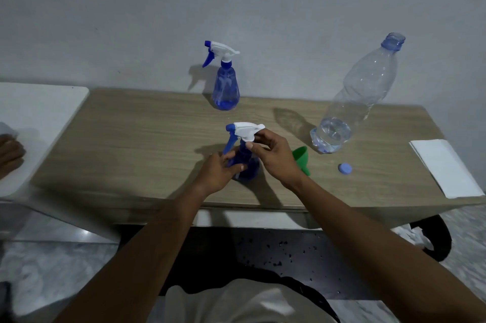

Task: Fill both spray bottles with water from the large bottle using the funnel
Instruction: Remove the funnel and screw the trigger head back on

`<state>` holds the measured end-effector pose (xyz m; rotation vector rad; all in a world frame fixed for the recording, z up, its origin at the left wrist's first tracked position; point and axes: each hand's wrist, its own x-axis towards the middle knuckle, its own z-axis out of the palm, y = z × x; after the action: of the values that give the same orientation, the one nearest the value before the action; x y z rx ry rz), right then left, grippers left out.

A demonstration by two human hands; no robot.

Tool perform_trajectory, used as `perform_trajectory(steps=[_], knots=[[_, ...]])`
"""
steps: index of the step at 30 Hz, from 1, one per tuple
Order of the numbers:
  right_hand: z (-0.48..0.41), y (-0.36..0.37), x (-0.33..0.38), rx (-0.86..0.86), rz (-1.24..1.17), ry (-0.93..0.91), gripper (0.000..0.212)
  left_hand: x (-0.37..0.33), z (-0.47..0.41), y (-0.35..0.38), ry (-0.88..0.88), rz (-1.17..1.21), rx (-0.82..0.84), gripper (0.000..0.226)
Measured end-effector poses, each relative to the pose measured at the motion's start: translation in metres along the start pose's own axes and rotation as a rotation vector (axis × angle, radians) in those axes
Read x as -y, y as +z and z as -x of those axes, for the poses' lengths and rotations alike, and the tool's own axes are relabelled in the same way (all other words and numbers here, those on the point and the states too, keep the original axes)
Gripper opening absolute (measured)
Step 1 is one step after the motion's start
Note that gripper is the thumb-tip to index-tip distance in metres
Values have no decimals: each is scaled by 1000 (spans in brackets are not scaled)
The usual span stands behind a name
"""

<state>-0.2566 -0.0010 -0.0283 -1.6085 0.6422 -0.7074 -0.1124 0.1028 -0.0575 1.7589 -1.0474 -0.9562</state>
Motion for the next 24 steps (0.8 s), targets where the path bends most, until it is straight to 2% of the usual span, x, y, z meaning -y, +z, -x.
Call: perform_trajectory(steps=[7,16,24], knots=[[5,-1,-6,29,-18,-16,26,2,3,-1,25,-21,6,36],[4,-4,-11,11,23,31,23,-4,5,-2,44,-48,8,45],[2,3,-8,-71,61,57,27,0,4,-5,77,-100,8,41]])
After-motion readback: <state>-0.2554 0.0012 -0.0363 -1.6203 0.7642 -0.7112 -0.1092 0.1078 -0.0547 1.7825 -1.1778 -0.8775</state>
